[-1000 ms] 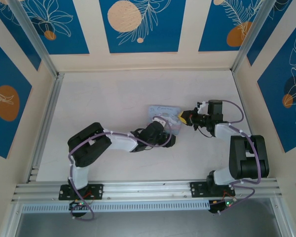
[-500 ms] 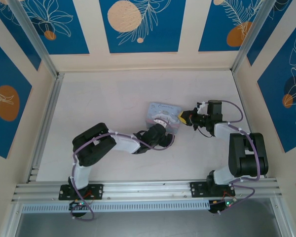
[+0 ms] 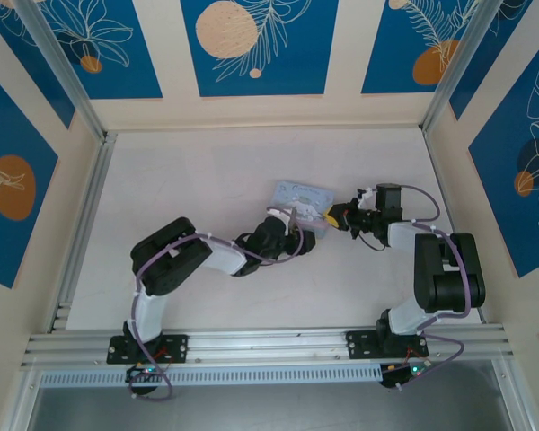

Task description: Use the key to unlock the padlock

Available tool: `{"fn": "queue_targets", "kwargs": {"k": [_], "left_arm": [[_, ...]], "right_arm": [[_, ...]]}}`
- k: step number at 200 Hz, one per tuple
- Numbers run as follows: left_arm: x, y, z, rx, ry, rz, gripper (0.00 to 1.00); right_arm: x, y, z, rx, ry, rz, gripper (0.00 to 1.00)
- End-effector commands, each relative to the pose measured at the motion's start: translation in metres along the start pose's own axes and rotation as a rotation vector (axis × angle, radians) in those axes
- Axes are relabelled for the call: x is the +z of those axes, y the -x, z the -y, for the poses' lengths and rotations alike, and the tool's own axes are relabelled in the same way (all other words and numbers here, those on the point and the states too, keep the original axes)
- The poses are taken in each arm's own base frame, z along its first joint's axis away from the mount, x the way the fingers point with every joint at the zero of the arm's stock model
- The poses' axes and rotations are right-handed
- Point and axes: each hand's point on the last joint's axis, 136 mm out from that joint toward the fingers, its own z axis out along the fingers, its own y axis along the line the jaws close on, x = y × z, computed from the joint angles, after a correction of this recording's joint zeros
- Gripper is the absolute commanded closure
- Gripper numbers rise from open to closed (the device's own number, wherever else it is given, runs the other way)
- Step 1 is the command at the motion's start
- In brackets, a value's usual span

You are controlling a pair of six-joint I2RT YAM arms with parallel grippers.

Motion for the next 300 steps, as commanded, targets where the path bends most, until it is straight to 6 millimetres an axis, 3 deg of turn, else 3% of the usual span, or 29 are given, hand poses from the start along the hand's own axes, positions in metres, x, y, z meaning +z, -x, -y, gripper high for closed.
{"fn": "queue_targets", "kwargs": {"k": [1,48,85,149,195,256,300], "left_arm": [[0.005,-0.002,0.006,-0.075,-0.076,-0.002,0.28],[0.005,-0.007,0.008,-0.112,-0.101,-0.001,0.38],[-0.007,-0.004,0.024,-0.12,-0.132,0.036,0.37],[-0.013,0.002,0.025,-0.223,-0.164,0.118,0.38],[-0.008,0.003,0.016,-0.275,-0.139,0.153,0.38],[0.001,-0.01,-0.018,-0.317,-0.011,0.164,0.38],[0.003,-0.016,-0.029,-0.298,0.083,0.147,0.46]], "right_arm": [[0.003,0.0,0.005,0.003,-0.015,-0.009,1.0],[0.004,0.0,0.007,0.009,-0.014,-0.013,1.0],[0.004,0.0,0.006,0.009,-0.012,-0.014,1.0],[0.005,0.0,0.007,0.011,-0.014,-0.016,1.0],[0.005,0.001,0.009,0.012,-0.019,-0.017,1.0],[0.006,0.0,0.011,0.017,-0.022,-0.018,1.0],[0.007,-0.001,0.011,0.015,-0.023,-0.021,1.0]]}}
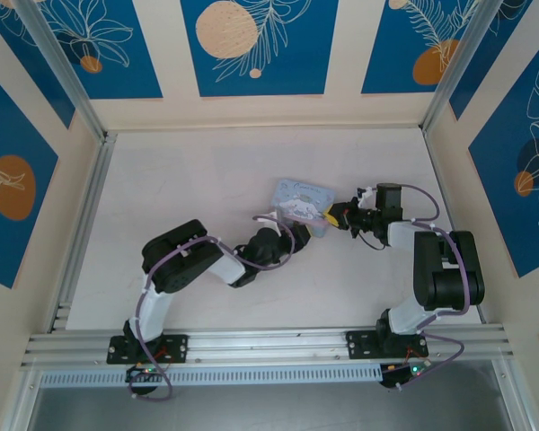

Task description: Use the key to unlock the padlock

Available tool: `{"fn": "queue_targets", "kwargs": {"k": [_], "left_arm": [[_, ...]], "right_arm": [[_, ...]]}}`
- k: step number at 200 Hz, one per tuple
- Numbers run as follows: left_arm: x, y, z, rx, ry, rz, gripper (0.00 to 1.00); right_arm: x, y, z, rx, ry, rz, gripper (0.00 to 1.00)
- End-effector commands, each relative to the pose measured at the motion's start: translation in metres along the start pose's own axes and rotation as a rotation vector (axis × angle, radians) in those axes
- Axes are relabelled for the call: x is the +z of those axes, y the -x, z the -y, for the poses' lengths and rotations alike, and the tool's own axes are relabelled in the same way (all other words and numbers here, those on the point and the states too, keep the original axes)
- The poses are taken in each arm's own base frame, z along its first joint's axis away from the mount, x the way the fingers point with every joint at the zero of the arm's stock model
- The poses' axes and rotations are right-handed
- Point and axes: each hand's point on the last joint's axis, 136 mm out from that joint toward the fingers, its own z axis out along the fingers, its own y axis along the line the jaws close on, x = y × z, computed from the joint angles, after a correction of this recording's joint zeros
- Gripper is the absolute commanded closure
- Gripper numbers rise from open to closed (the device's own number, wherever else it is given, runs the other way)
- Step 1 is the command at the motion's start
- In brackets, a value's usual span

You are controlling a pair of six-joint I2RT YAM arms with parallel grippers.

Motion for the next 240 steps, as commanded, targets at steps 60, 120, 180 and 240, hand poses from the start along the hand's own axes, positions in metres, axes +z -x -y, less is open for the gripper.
{"fn": "queue_targets", "kwargs": {"k": [60,120,180,240], "left_arm": [[0.002,-0.017,-0.042,0.106,0.231,-0.042,0.59],[0.002,-0.02,-0.051,0.16,0.286,-0.071,0.68],[0.001,-0.022,-0.056,0.212,0.334,-0.099,0.71],[0.005,-0.016,-0.051,0.177,0.333,-0.081,0.84]], "right_arm": [[0.005,-0.003,0.013,0.029,-0.036,-0.017,1.0],[0.006,-0.003,0.013,0.032,-0.037,-0.015,1.0],[0.006,-0.003,0.014,0.036,-0.039,-0.015,1.0],[0.003,-0.002,0.005,0.02,-0.026,-0.015,1.0]]}}
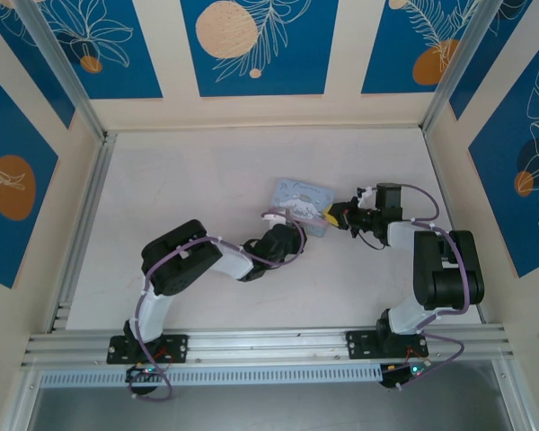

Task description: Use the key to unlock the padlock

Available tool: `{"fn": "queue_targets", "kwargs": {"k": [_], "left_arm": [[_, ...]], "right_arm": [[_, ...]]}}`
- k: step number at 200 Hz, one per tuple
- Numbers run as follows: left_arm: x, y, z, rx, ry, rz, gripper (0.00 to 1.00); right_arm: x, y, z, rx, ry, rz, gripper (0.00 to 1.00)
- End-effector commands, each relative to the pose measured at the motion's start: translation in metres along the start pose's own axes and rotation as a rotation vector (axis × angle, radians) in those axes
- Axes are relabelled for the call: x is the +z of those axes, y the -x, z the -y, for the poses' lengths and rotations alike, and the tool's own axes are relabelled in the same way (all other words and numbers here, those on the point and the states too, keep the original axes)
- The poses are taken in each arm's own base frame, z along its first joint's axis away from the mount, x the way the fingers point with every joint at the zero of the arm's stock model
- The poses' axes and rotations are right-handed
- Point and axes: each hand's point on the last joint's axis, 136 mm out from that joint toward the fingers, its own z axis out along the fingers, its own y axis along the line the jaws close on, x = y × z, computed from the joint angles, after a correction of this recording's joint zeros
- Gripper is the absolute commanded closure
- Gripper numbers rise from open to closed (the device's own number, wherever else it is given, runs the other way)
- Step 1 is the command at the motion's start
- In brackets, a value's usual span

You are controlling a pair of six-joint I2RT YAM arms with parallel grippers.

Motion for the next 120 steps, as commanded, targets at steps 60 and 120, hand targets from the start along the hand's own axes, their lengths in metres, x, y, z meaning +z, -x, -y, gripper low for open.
{"fn": "queue_targets", "kwargs": {"k": [60,120], "left_arm": [[-0.005,-0.008,-0.023,-0.096,0.079,-0.058,1.0],[-0.032,-0.002,-0.031,-0.24,0.067,-0.06,1.0]], "right_arm": [[-0.014,-0.011,-0.03,-0.039,0.028,-0.016,1.0],[-0.031,-0.065,-0.032,-0.09,0.052,-0.041,1.0]]}}
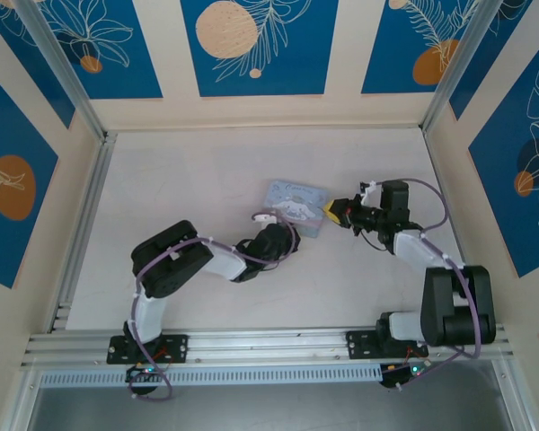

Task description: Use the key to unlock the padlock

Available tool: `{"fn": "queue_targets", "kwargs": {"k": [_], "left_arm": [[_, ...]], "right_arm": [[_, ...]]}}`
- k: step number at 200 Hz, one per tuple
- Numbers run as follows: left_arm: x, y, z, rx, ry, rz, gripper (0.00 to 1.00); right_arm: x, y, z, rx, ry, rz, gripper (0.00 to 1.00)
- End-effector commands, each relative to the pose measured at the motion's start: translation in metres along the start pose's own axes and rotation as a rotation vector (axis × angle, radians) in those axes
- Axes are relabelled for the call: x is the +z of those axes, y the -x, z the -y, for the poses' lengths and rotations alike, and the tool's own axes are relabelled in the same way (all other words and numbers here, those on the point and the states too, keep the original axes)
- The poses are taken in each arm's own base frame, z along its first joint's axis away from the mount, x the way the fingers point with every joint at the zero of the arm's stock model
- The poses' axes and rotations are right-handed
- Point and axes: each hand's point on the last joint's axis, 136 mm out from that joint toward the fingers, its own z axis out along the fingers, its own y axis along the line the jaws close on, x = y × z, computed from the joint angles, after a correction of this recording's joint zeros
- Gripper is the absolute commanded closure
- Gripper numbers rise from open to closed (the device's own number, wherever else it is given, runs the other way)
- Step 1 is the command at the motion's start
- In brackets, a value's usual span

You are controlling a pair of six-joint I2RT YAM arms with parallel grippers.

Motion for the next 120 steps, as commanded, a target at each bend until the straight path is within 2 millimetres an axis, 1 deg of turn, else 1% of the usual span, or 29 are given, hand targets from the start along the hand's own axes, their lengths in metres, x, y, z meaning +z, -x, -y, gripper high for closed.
{"fn": "queue_targets", "kwargs": {"k": [1,32,44,56,84,120], "left_arm": [[-0.013,-0.003,-0.02,-0.066,0.058,-0.031,1.0],[-0.026,-0.006,-0.012,-0.105,0.023,-0.071,1.0],[-0.03,-0.006,-0.004,-0.117,-0.007,-0.097,1.0],[-0.033,-0.008,0.004,-0.129,-0.033,-0.129,1.0],[-0.036,-0.01,0.021,-0.179,-0.101,-0.197,1.0],[-0.04,-0.01,0.038,-0.285,-0.195,-0.243,1.0]], "right_arm": [[-0.003,-0.037,0.012,0.027,-0.015,-0.059,1.0],[-0.006,-0.075,0.022,0.009,-0.014,-0.074,1.0],[-0.008,-0.086,0.028,0.01,-0.018,-0.078,1.0],[-0.009,-0.094,0.032,0.01,-0.015,-0.073,1.0],[-0.011,-0.103,0.039,0.018,-0.003,-0.074,1.0],[-0.009,-0.102,0.041,0.036,0.005,-0.064,1.0]]}}
